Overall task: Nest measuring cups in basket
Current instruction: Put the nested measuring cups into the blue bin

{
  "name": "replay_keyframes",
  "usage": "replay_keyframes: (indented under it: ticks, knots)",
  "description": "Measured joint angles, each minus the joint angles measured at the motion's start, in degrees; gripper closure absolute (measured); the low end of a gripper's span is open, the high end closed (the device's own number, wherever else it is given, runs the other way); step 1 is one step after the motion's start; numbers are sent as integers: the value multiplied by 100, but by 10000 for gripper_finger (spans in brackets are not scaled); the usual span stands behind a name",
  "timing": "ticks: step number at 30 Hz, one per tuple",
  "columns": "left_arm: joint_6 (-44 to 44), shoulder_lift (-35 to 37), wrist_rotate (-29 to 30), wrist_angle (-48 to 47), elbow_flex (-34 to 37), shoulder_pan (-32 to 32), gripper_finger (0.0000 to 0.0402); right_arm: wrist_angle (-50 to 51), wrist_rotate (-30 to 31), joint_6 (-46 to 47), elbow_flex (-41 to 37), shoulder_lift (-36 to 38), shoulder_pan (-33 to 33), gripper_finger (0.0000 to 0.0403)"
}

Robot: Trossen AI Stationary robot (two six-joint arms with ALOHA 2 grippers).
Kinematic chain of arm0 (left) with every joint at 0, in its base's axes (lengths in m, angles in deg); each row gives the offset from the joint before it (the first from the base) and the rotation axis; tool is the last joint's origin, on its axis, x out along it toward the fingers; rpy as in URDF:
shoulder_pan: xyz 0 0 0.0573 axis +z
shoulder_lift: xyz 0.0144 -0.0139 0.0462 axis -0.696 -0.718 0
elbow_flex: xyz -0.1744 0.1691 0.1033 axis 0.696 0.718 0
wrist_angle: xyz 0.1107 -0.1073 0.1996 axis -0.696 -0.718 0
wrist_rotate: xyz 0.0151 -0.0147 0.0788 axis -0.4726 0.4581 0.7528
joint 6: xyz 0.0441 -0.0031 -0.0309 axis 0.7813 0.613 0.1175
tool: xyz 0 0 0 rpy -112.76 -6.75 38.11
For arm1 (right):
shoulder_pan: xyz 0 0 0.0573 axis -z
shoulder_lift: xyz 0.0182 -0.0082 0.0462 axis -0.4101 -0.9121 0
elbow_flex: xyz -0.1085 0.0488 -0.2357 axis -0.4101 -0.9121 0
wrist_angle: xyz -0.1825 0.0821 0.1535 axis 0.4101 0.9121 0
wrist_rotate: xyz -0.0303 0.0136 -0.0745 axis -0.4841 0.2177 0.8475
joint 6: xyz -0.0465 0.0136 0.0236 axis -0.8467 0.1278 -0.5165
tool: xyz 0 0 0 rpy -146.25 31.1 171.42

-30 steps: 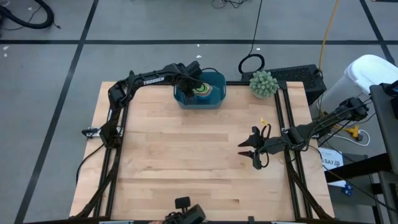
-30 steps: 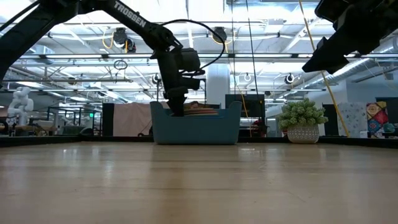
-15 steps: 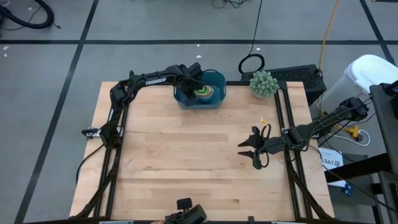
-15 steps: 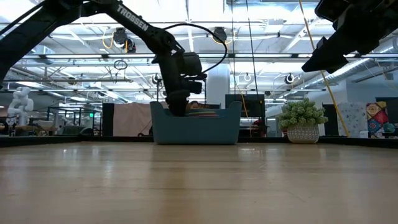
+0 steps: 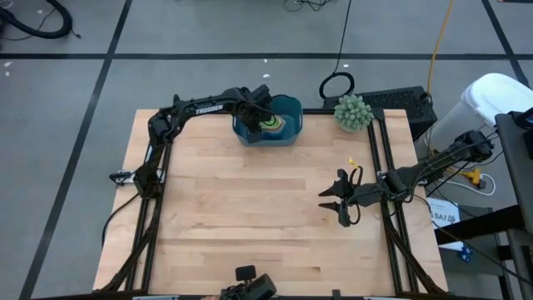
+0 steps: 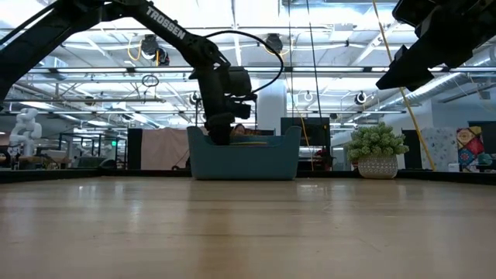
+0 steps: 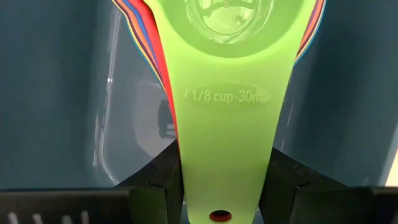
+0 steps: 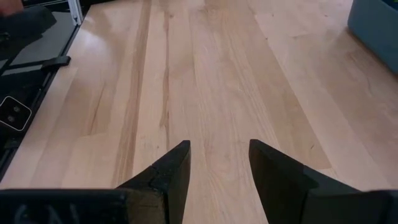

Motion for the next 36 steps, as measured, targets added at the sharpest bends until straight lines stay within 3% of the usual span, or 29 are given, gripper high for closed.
replay_keyframes:
  ticks: [36]
  knots:
    - [-7,0,156,18,0,0,239,-2,-1,-136,0,0,2,245]
